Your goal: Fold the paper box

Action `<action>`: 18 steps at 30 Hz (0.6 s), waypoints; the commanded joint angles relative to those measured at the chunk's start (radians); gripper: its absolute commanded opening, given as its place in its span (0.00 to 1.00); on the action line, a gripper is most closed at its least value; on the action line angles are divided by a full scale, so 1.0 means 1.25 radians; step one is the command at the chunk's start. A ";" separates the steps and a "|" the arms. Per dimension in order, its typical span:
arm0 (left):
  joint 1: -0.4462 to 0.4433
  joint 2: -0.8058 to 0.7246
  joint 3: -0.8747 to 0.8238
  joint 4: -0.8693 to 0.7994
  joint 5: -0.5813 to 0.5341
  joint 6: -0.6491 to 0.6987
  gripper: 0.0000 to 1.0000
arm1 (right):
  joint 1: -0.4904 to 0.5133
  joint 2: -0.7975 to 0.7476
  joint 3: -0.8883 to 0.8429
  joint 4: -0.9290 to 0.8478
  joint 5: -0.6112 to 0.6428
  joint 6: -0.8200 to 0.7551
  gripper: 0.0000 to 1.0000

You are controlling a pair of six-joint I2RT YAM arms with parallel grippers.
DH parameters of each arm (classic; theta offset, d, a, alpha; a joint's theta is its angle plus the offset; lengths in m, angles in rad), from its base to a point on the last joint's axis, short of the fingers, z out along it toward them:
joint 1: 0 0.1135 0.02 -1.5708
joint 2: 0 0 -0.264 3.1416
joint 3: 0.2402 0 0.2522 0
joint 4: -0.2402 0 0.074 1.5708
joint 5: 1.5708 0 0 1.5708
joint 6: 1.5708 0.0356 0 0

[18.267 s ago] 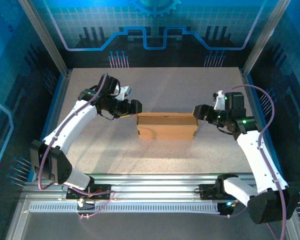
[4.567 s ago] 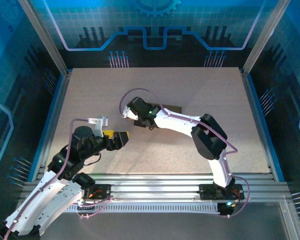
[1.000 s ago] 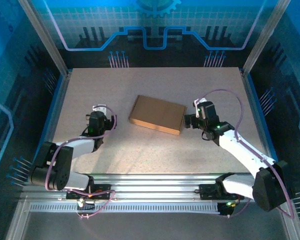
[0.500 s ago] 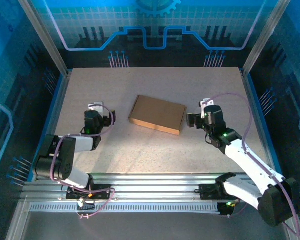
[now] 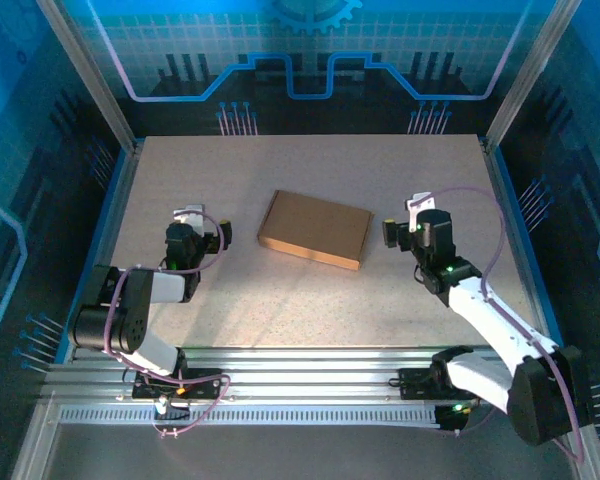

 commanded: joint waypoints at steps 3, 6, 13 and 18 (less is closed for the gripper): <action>0.011 0.007 -0.002 0.029 0.030 0.003 0.99 | -0.031 0.054 -0.088 0.233 -0.036 -0.033 1.00; 0.011 0.007 -0.002 0.029 0.030 0.003 0.99 | -0.032 0.091 -0.133 0.350 -0.047 -0.039 1.00; 0.011 0.007 -0.002 0.028 0.030 0.003 0.99 | -0.048 0.214 -0.151 0.488 -0.059 -0.055 1.00; 0.010 0.007 -0.002 0.028 0.030 0.004 0.99 | -0.064 0.228 -0.153 0.521 -0.064 -0.067 1.00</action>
